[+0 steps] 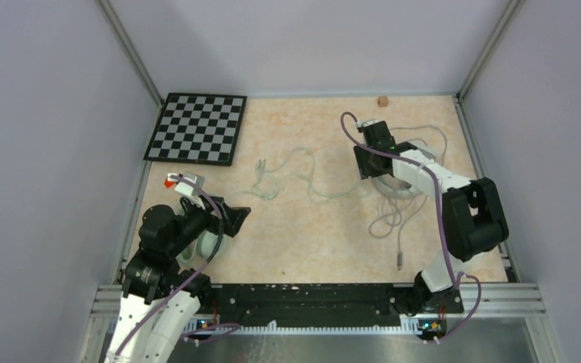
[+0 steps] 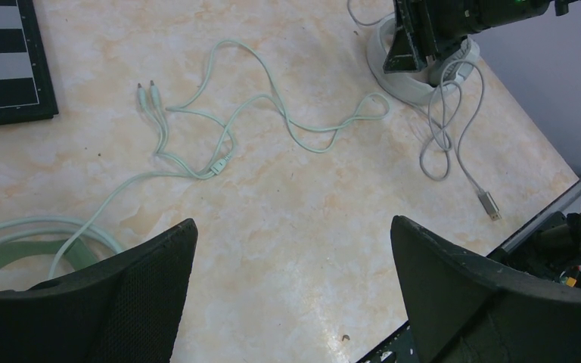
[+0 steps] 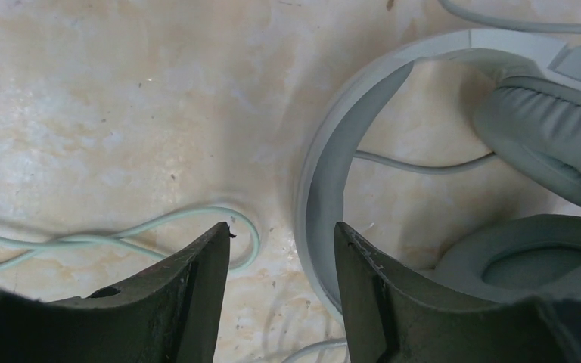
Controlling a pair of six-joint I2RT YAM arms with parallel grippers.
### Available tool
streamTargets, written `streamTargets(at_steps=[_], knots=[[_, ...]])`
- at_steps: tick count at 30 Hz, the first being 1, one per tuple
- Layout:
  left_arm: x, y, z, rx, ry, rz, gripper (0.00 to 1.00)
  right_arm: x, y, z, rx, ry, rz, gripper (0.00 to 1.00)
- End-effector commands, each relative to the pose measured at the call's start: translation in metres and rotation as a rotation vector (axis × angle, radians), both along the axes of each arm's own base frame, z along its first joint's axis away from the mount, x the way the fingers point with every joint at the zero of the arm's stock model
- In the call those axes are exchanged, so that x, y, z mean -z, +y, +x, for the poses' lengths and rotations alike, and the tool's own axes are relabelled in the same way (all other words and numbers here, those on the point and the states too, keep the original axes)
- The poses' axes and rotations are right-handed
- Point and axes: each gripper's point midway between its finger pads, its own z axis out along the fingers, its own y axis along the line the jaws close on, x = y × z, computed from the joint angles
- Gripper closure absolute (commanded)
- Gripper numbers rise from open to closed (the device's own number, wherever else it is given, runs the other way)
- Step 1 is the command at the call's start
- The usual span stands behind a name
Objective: Wrap the headphones
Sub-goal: Pick up the headphones from the center of the board.
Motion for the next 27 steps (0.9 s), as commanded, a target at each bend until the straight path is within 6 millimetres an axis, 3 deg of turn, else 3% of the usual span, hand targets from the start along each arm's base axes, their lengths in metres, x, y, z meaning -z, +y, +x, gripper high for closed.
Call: streamTargets(at_steps=[1,4,11,20,22,27], knots=[[-0.006,0.001,0.004,-0.015,-0.031,-0.012,0.02,0.008,0.001,0.005,0.021,0.024,0.014,0.47],[-0.005,0.000,0.005,-0.013,-0.027,-0.010,0.02,0.015,-0.003,-0.005,-0.029,0.073,-0.014,0.44],[-0.006,-0.002,0.004,0.006,-0.031,-0.011,0.02,0.037,-0.036,-0.018,0.013,0.158,-0.103,0.44],[-0.006,-0.003,0.003,0.013,-0.031,-0.010,0.02,0.051,-0.030,-0.013,-0.040,0.164,-0.101,0.52],[-0.005,-0.002,0.004,0.009,-0.027,-0.009,0.02,0.046,-0.021,-0.011,-0.062,0.157,-0.053,0.58],[-0.005,-0.002,0.004,0.002,-0.024,-0.009,0.02,0.008,0.006,-0.007,-0.122,0.055,0.088,0.90]])
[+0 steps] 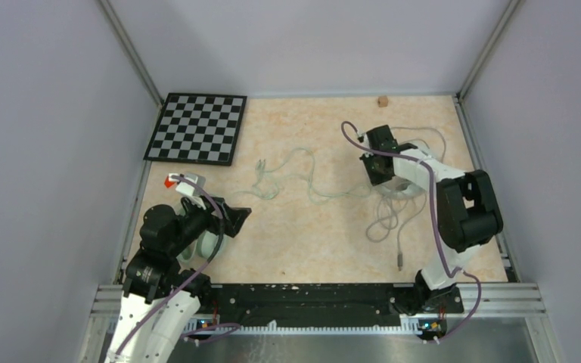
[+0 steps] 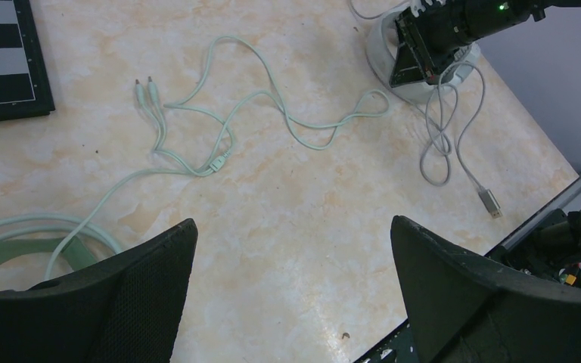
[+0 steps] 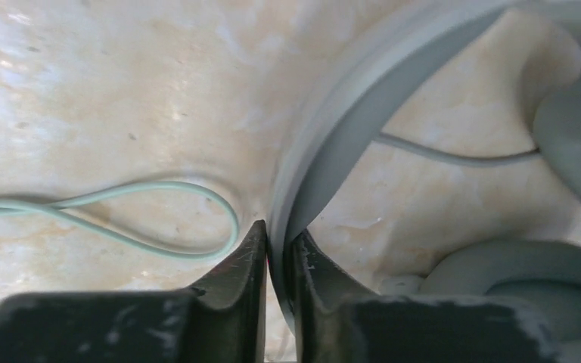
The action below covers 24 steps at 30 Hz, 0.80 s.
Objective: Wrap the headphones
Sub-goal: Pick up the headphones from the center of the board.
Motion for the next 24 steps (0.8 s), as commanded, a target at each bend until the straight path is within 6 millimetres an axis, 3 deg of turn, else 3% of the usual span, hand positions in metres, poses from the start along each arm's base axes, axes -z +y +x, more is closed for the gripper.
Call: streamTargets(at_steps=[1,3,8,10,14,19,24], knots=[[-0.010,-0.001,0.004,-0.003,-0.035,-0.010,0.02,-0.056,0.032,0.012,-0.058,-0.162,0.173,0.93],[-0.012,0.000,0.004,-0.002,-0.041,-0.010,0.02,-0.090,0.039,0.014,-0.057,-0.253,0.217,0.97],[-0.023,-0.006,0.001,0.036,-0.048,-0.022,0.02,-0.200,0.058,0.009,-0.029,-0.529,0.475,1.00],[-0.032,-0.013,-0.002,0.084,-0.049,-0.033,0.02,-0.244,0.070,-0.006,-0.069,-0.620,0.605,1.00],[-0.050,-0.022,-0.001,0.125,-0.038,-0.063,0.02,-0.302,0.097,-0.044,-0.223,-0.746,0.882,1.00],[-0.072,-0.035,0.006,0.177,-0.046,-0.132,0.02,-0.348,0.099,-0.079,-0.205,-0.846,1.162,1.00],[-0.072,-0.050,0.012,0.264,-0.025,-0.154,0.02,-0.356,0.104,-0.093,-0.074,-0.715,1.406,1.00]])
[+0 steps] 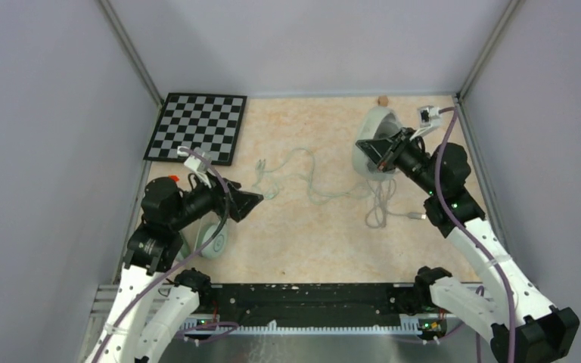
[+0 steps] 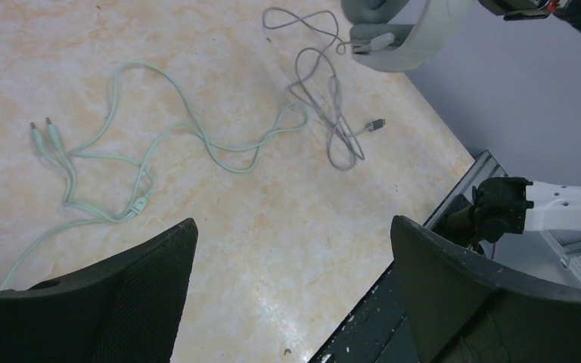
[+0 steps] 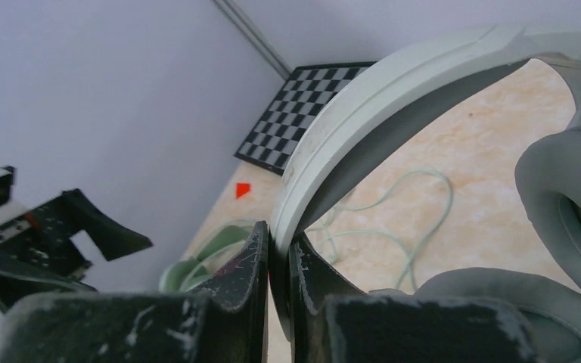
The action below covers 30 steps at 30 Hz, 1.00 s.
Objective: Wrap the headphones
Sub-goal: Pick up the headphones from the center of the board.
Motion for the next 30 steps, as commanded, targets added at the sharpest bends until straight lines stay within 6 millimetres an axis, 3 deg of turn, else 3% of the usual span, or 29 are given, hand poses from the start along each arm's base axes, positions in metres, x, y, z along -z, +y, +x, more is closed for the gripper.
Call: streamTargets(at_steps=[1,4,7,11,15,22,26,30], knots=[[-0.027,-0.017,0.003,0.101,-0.065,-0.061,0.02,-0.054,0.010,-0.020,-0.082,-0.002,0.339,1.00],[-0.042,-0.023,0.009,0.122,-0.123,-0.092,0.01,-0.047,0.011,-0.025,-0.091,0.093,0.481,1.00],[-0.066,-0.032,0.019,0.138,-0.172,-0.140,0.02,-0.046,0.016,-0.032,-0.084,0.136,0.514,1.00],[-0.083,-0.064,0.030,0.203,-0.191,-0.150,0.02,-0.039,0.010,-0.031,0.004,0.212,0.591,1.00],[-0.078,-0.112,0.034,0.255,-0.239,-0.089,0.02,-0.043,0.014,-0.034,-0.019,0.263,0.734,1.00],[-0.080,-0.188,0.025,0.273,-0.337,-0.004,0.01,-0.048,0.029,-0.037,-0.041,0.289,0.760,1.00],[-0.064,-0.211,0.023,0.268,-0.341,0.043,0.01,-0.050,0.028,-0.039,-0.035,0.288,0.767,1.00],[-0.049,-0.217,0.030,0.218,-0.332,0.080,0.01,-0.057,0.025,-0.043,-0.038,0.267,0.763,1.00]])
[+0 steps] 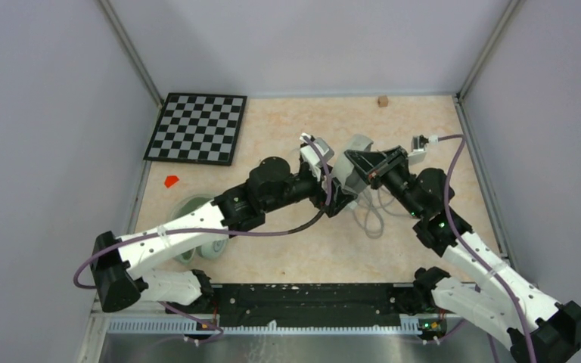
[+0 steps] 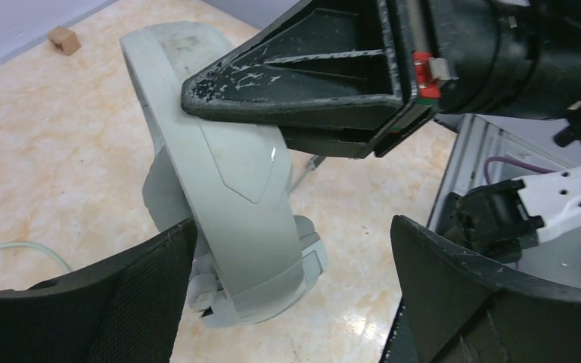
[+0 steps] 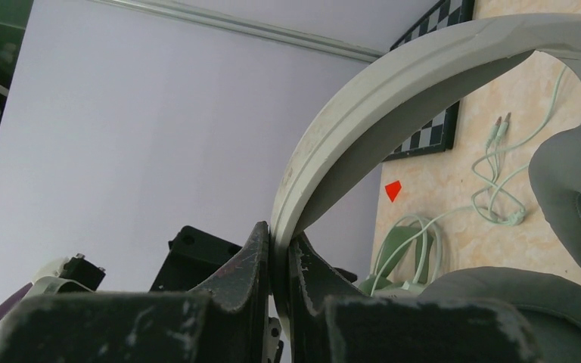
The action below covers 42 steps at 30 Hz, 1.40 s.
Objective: Wrap the headphones
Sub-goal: Pick up the headphones from the center of the board.
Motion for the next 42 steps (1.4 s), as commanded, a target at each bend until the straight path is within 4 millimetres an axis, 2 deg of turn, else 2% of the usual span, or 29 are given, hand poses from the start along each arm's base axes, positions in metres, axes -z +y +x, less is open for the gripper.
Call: streamTargets(at_steps=[1,9,13,20,24,26,28,32,35,39,42], knots=[[-0.024,0.000,0.020,-0.120,-0.097,-0.050,0.01,-0.063,-0.011,-0.015,0.012,-0.164,0.111,1.00],[-0.020,-0.002,0.020,-0.112,-0.094,-0.068,0.02,-0.066,-0.009,-0.023,-0.019,-0.177,0.095,1.00],[-0.011,-0.009,0.018,-0.090,-0.070,-0.079,0.20,-0.057,-0.009,-0.020,-0.011,-0.156,0.093,1.00],[0.020,-0.012,0.017,-0.092,-0.021,-0.065,0.23,-0.047,-0.010,-0.014,0.008,-0.134,0.104,1.00],[0.019,-0.011,0.019,-0.109,-0.007,-0.074,0.41,-0.045,-0.005,-0.012,-0.006,-0.148,0.074,0.99],[0.013,-0.007,0.021,-0.139,0.001,-0.095,0.53,-0.044,-0.001,-0.014,-0.022,-0.183,0.019,0.90],[0.007,0.000,0.023,-0.175,0.021,-0.126,0.62,-0.042,0.002,-0.015,-0.034,-0.218,-0.068,0.74],[-0.008,0.012,0.018,-0.198,0.054,-0.203,0.69,-0.036,0.000,-0.027,-0.058,-0.366,-0.278,0.45],[-0.022,0.018,0.008,-0.177,0.086,-0.248,0.72,-0.028,-0.012,-0.041,-0.051,-0.487,-0.444,0.35],[-0.032,0.026,0.001,-0.173,0.128,-0.286,0.73,-0.024,-0.037,-0.064,0.002,-0.686,-0.622,0.30],[-0.040,0.029,-0.002,-0.172,0.137,-0.312,0.73,-0.022,-0.034,-0.089,-0.048,-0.883,-0.661,0.28]])
